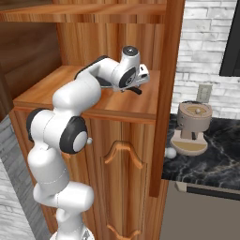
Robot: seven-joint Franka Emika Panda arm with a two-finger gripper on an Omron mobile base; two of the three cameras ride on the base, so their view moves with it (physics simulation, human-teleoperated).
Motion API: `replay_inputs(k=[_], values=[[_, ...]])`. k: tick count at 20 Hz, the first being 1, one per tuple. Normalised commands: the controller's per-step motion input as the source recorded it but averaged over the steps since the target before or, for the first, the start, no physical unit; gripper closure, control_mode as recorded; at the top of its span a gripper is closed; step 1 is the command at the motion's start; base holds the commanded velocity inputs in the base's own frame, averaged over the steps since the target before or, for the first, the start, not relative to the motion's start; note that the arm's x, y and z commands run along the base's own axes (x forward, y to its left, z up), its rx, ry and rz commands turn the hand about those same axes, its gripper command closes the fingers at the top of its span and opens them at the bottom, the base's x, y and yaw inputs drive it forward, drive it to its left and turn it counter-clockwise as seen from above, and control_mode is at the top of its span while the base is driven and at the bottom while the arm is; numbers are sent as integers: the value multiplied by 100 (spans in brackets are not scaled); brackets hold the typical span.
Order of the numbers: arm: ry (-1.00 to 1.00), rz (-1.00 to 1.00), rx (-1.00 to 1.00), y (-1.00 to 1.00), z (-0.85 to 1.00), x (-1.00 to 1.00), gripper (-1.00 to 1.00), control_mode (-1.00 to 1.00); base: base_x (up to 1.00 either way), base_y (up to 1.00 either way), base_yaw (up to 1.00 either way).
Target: Retrieve the pan from the cabinet, then place the raw meat into the pan to avoid contamination.
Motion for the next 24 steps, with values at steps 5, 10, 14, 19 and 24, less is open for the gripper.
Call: replay_inputs(k=[5,10,14,19,24], values=[[0,0,1,0,-6,0,100,-100,0,0,0],[0,0,0,0,0,0,100,-100,0,0,0],[0,0,0,0,0,0,100,-100,0,0,0],[0,0,0,0,0,0,100,-100,0,0,0],[0,-2,-1,10,1,-2,100,-100,0,0,0]])
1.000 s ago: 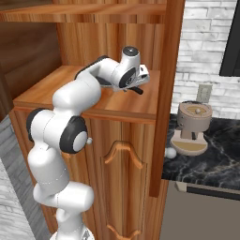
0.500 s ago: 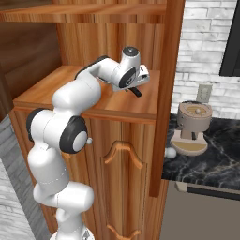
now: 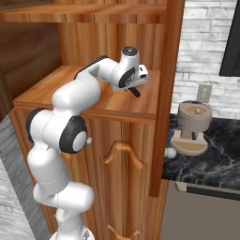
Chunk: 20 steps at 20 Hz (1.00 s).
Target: Retrieve the pan from the cabinet, then place the raw meat into the pan to avoid contamination.
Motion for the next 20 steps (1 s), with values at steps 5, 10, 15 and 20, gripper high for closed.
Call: replay_inputs(k=[5,10,15,20], values=[[0,-8,-4,26,3,-6,100,-100,0,0,0],[1,-16,-4,34,1,-13,100,-100,0,0,0],[1,-25,0,14,7,-23,100,-100,0,0,0],[2,-28,0,2,18,-34,100,-100,0,0,0]])
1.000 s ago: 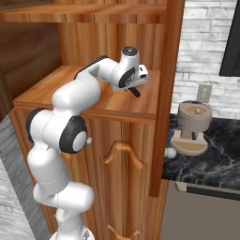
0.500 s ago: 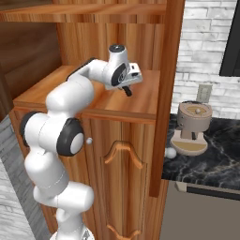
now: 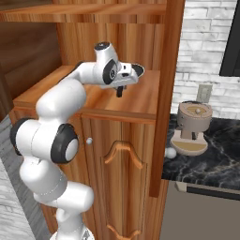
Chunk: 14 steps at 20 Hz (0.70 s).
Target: Retrieve the pan from the cabinet, then place the raw meat into the pan to avoid contamination.
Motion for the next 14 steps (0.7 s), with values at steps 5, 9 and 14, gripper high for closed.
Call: replay_inputs(k=[5,9,14], values=[[1,-24,5,0,29,-63,100,-100,0,0,0],[0,-14,5,2,20,-91,100,-100,0,0,0],[0,-4,4,8,8,-100,100,-100,0,0,0]])
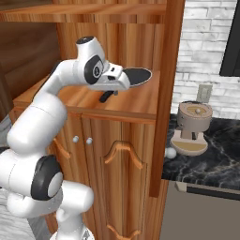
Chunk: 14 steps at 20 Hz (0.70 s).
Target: Retrieve the pan from the cabinet, then place the raw meat into the pan to avoid contamination.
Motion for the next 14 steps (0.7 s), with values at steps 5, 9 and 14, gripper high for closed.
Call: replay_inputs(k=[5,9,14], values=[[0,0,3,13,5,-100,100,-100,0,0,0],[0,0,0,28,8,-100,100,-100,0,0,0],[0,0,1,11,7,-100,100,-100,0,0,0]])
